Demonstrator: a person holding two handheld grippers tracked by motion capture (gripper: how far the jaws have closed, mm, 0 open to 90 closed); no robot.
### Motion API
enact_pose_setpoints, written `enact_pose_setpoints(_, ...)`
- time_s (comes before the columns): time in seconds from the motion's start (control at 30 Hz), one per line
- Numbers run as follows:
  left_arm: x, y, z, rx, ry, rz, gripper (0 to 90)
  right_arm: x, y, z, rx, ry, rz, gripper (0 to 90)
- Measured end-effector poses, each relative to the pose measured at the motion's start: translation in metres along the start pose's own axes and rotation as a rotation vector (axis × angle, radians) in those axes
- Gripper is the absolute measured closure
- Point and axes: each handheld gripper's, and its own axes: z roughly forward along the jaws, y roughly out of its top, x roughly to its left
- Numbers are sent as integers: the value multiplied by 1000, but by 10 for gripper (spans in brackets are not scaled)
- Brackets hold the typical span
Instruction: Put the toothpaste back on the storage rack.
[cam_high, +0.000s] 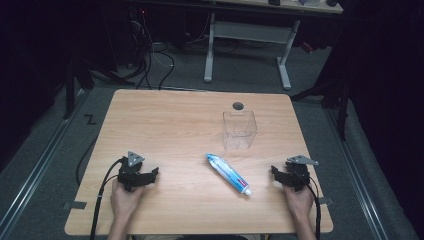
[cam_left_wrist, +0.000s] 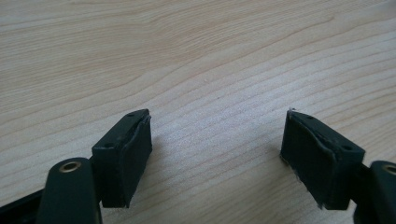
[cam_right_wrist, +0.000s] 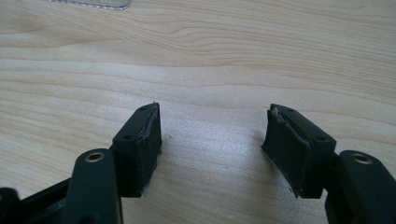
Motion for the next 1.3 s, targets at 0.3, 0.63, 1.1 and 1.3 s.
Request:
enact_pose_setpoints(0.3, 1, 0, 0, -1, -5, -6, 251, 0, 0, 0, 0, 2, 3, 364)
enact_pose_setpoints(0.63, 1, 0, 0, -2, -3, -9, 250, 0, 0, 0, 3, 1, 2, 367)
enact_pose_setpoints(1.1, 2, 0, -1, -3, -6, -13, 250, 6, -1, -26, -55, 66, 31, 443)
enact_pose_setpoints(1.3, 1, 0, -1, -2, -4, -14, 250, 15, 3, -35, -75, 127, 18, 460)
